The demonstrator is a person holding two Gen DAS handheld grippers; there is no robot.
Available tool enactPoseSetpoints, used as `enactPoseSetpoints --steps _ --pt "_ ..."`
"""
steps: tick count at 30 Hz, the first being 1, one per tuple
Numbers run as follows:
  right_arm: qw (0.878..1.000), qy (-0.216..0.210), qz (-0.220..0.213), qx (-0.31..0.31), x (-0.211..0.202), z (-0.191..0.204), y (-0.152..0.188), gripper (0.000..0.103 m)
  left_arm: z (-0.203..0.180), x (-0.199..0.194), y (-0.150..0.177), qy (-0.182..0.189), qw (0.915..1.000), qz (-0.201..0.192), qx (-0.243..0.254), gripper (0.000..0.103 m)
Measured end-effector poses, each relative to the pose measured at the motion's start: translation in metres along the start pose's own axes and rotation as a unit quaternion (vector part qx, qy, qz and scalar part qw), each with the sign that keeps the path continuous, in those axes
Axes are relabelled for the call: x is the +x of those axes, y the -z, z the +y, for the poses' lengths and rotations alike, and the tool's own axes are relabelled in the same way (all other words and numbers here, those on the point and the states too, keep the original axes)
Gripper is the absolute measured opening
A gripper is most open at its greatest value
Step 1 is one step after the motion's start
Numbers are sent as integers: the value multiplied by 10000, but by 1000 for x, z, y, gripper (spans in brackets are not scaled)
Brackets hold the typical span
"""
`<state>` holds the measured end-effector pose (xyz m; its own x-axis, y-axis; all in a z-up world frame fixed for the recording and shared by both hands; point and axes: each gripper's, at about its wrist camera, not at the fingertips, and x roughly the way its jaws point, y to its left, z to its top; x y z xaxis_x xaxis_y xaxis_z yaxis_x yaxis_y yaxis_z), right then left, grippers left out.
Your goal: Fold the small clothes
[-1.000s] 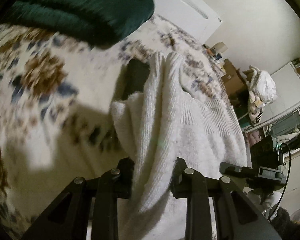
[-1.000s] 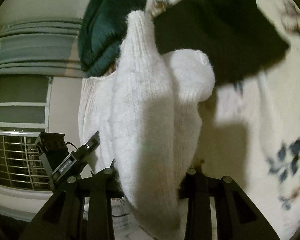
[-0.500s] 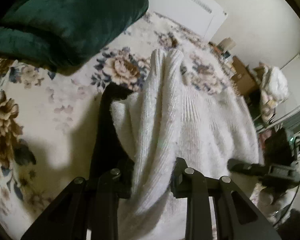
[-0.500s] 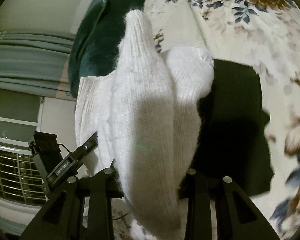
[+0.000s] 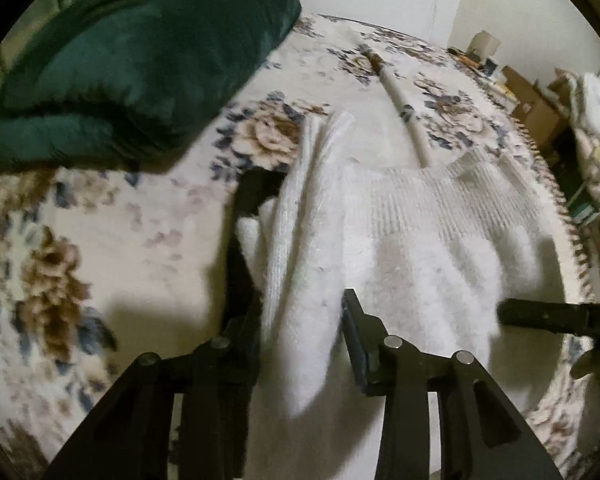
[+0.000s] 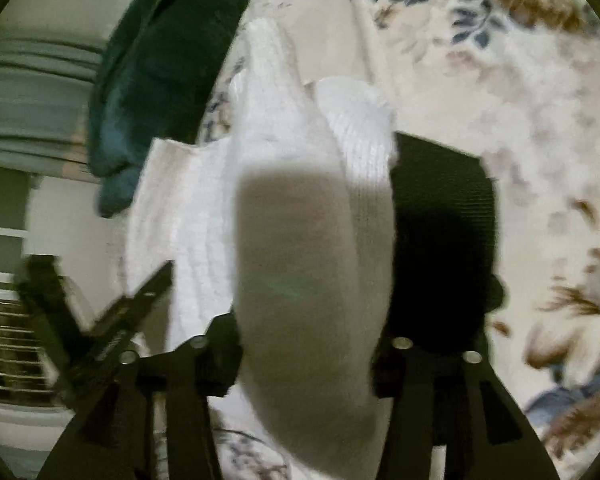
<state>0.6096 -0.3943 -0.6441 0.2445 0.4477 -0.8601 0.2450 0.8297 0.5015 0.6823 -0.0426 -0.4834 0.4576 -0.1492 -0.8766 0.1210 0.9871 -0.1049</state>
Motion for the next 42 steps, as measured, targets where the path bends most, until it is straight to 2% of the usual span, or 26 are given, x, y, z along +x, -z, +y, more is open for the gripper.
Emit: enactPoseSetpoints --steps 3,6,8,9,10,15,16,19,27,33,42 --pt "9966 770 -210 -220 -11 16 10 59 -2 -13 2 -406 9990 -192 37 37" --pt "9870 1486 -496 -346 -24 30 25 69 -2 -25 4 -577 9979 -283 -33 39" --pt "9779 1907 -707 -494 -33 38 37 91 -4 -34 7 -644 9973 -342 -22 54" --pt "9707 2184 -820 -582 -37 43 44 96 -5 -38 8 -690 9970 -349 -19 77" --pt "9630 2439 -941 -655 -42 47 52 103 -7 -43 10 -744 9966 -357 -14 93" --pt "9354 3141 -1421 -791 -78 63 90 103 -18 -81 19 -843 9952 -500 -5 98" --pt "9313 3220 -1499 -803 -86 70 96 103 -20 -92 21 -850 9950 -527 -21 102" --pt "9196 3430 -1743 -790 -120 90 119 103 -25 -126 26 -799 9950 -589 -54 103" --pt "9028 3568 -2256 -824 -234 156 188 103 -39 -246 42 -670 9949 -728 -182 103" --pt "8936 3573 -2623 -703 -326 201 254 103 -50 -330 62 -727 9941 -789 -138 103" --pt "8832 3490 -3009 -877 -425 265 344 103 -71 -440 94 -721 9917 -1061 57 103"
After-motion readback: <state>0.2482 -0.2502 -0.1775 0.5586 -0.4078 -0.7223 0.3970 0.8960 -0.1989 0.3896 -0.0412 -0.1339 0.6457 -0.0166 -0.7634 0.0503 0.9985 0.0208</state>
